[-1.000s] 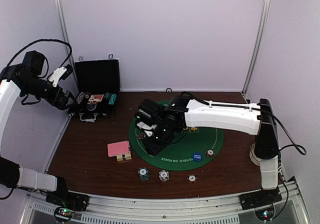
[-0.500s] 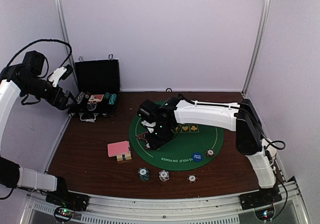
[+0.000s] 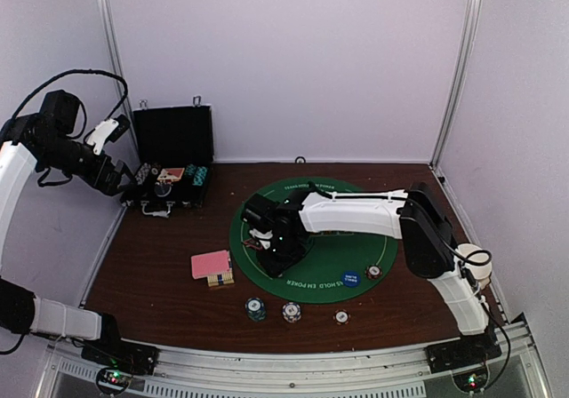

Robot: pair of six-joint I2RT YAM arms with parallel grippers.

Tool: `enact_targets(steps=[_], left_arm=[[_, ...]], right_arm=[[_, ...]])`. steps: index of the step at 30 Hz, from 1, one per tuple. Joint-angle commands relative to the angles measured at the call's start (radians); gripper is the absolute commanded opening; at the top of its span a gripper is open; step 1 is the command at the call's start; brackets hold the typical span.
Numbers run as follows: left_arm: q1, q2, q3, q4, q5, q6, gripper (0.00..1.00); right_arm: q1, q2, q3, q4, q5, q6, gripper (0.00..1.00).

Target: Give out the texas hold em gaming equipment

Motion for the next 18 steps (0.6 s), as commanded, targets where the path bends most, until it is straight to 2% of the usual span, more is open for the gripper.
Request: enact_targets(steps=[1, 4, 8, 13, 18], left_arm=[[0.007, -0.011, 0.023, -0.001, 0.002, 0.015, 0.98], [0.008, -0.011, 0.023, -0.002, 0.002, 0.015, 0.98], [0.006, -0.011, 0.022, -0.002, 0.003, 0.017, 0.97], [0.006, -0.009, 0.023, -0.002, 0.011, 0.018, 0.98], [0.006, -0.007, 0.029, -0.003, 0.001, 0.016, 0.98]], right_arm=[[-0.004, 0.013, -0.011, 0.021, 0.02, -0.001, 0.05], [-0.005, 0.02, -0.013, 0.02, 0.023, -0.001, 0.12], [-0.005, 0.019, -0.017, 0.018, 0.019, -0.001, 0.38], [-0.005, -0.011, -0.009, 0.002, 0.035, -0.005, 0.6], [-0.005, -0.095, -0.016, -0.018, 0.052, -0.011, 0.69]])
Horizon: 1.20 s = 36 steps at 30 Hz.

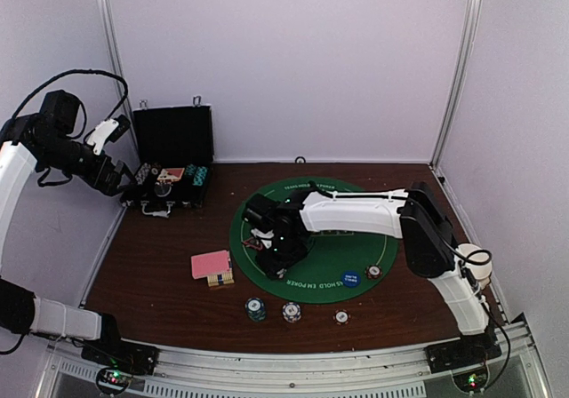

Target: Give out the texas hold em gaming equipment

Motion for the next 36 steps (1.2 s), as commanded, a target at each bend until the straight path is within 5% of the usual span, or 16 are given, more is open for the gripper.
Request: enact_targets(steps=[1, 16, 25, 36], left_arm=[[0.007, -0.007, 0.029, -0.002, -0.001, 0.009, 0.97], [0.006, -0.004, 0.047, -0.008, 0.014, 0.01, 0.98], [0.006, 0.007, 0.065, -0.013, 0.02, 0.009, 0.98], [0.007, 0.001, 0.054, -0.013, 0.016, 0.012, 0.98]], right_arm=[[-0.002, -0.124, -0.022, -0.017, 0.032, -0.007, 0.69], [0.176, -0.344, -0.385, 0.039, -0.02, 0.041, 0.79], [0.2, -0.29, -0.388, 0.06, -0.016, 0.049, 0.81], [0.201, -0.239, -0.374, 0.056, -0.018, 0.033, 0.73]])
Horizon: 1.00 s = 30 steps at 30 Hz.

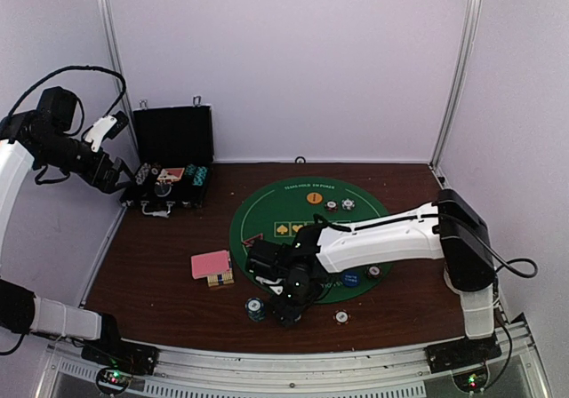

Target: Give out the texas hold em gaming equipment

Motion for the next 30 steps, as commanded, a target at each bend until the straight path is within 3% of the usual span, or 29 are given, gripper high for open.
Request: enact_targets(steps=[1, 13, 23, 30], left_arm=[[0.006, -0.001, 0.017, 0.009, 0.01, 0.011, 0.97], [0.006, -0.007, 0.015, 0.008, 0.0, 0.015, 0.98], [0.007, -0.008, 0.016, 0.007, 0.005, 0.011, 0.98], [0.007, -0.01, 0.015, 0.006, 0.002, 0.011, 0.98]], right_arm=[[-0.002, 0.021, 0.024, 0.007, 0.007, 0.0, 0.71], [-0.002, 0.029, 0.043, 0.002, 0.014, -0.003, 0.48], [-0.002, 0.014, 0.057, -0.016, 0.012, -0.009, 0.52], [-0.002, 0.031, 0.048, -0.013, 0.01, -0.007, 0.47]])
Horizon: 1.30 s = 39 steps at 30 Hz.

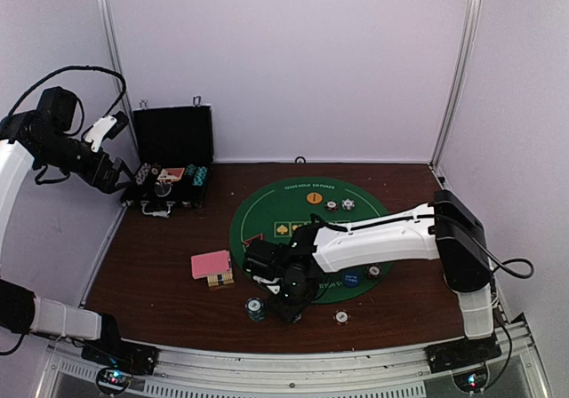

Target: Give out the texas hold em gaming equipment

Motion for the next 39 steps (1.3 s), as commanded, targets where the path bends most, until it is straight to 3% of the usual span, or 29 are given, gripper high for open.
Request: enact_targets(steps=[1, 7, 11, 23, 32, 39], left_arm=[[0.007, -0.009, 0.015, 0.007, 0.002, 0.011, 0.98], [0.006, -0.009, 0.015, 0.007, 0.004, 0.007, 0.98], [0.006, -0.007, 0.016, 0.006, 0.006, 0.006, 0.98], [0.007, -0.007, 0.025, 0.005, 0.011, 0.004, 0.98], [0.006, -0.014, 0.025, 0.0, 0.007, 0.004, 0.98], [0.007, -0.009, 0.029, 0.0, 0.012, 0.003, 0.98]], right_arm=[[-0.002, 0.003, 0.015, -0.009, 0.01, -0.002, 0.44], [-0.002, -0.02, 0.023, -0.023, 0.022, -0.003, 0.26], [-0.003, -0.045, 0.037, -0.052, 0.045, -0.002, 0.19], [-0.114, -0.227, -0.021, -0.104, 0.111, 0.008, 0.16], [-0.228, -0.246, -0.2, -0.012, 0.104, 0.02, 0.14], [-0.27, -0.244, -0.244, 0.028, 0.089, 0.025, 0.13]])
